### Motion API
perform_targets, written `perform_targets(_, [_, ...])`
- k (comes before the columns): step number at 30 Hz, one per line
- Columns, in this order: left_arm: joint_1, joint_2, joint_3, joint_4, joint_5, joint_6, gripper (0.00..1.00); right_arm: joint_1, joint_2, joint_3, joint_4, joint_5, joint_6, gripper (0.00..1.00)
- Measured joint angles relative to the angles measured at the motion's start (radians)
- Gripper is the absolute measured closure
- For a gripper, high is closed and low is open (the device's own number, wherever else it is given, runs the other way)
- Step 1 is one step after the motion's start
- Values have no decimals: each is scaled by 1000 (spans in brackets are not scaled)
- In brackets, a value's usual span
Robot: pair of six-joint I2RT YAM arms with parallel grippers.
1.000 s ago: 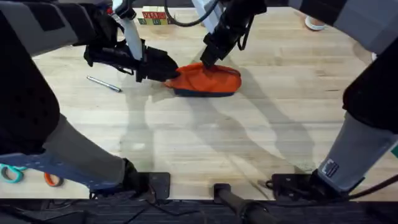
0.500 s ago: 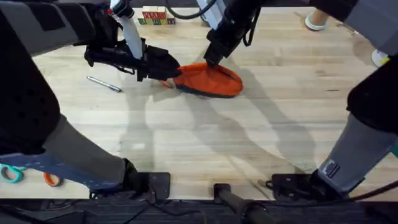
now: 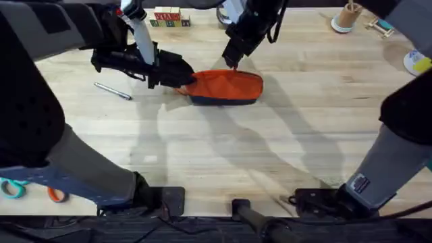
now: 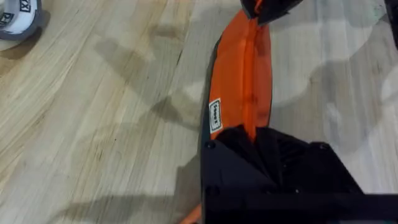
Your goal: Unzip the bag, pick up the pens from the table one at a time and place them inside, then zip the bag closed.
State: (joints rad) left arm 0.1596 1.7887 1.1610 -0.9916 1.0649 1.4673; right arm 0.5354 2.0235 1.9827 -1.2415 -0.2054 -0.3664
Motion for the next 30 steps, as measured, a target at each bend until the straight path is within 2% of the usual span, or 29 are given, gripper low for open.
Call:
perform_targets(17, [4,0,0,0,-12,0,960,5,0,0,85,-24,0,970])
perform_targets(30, [9,0,0,-3,-31,0,960,66,11,0,136,-11,-1,970])
